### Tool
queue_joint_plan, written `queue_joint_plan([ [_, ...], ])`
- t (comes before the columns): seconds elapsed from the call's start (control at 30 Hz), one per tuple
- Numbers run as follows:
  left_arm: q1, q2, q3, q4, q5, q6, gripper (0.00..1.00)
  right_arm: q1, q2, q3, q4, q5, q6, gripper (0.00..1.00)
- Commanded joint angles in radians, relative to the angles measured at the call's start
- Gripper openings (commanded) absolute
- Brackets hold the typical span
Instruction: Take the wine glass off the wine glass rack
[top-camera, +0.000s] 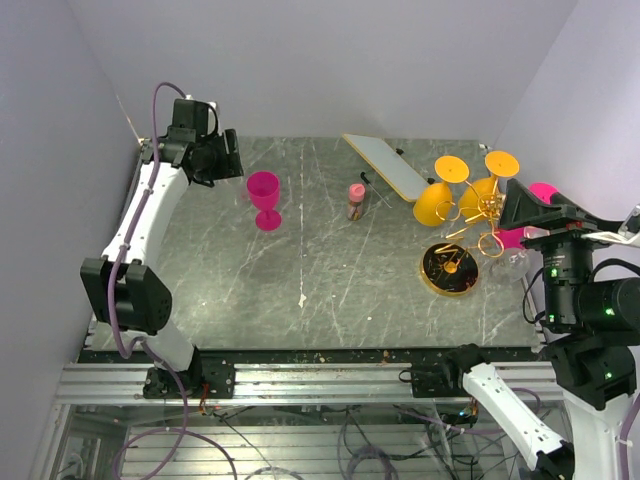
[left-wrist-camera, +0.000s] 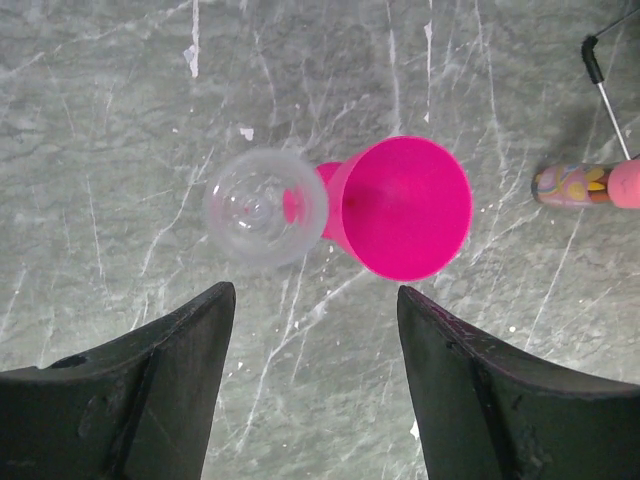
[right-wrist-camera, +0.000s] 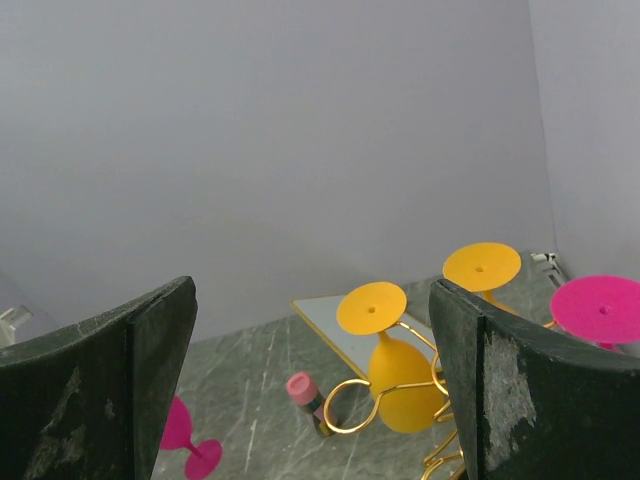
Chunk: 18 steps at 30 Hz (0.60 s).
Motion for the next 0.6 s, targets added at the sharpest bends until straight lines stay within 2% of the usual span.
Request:
queue_joint_plan([
  [0.0, 0.009, -0.031, -0.023, 0.041, 0.045, 0.004, 0.77, 0.0, 0.012, 0.018, -0.022, -0.009, 0.014, 1.0],
  [0.2, 0.009, -0.164, -0.13, 0.144, 0.152, -0.037, 0.8, 0.0, 0.02, 0.016, -0.04, -0.008, 0.008, 1.0],
  [0.4, -0.011, -0.346, -0.315, 0.369, 0.294, -0.121, 0.82, 0.0, 0.029, -0.015, -0.047, -0.029, 0.001, 1.0],
  [0.57, -0.105, -0.442, -0.337, 0.539, 0.284, -0.106, 0.83, 0.0, 0.081, -0.006, -0.085, -0.048, 0.006, 1.0],
])
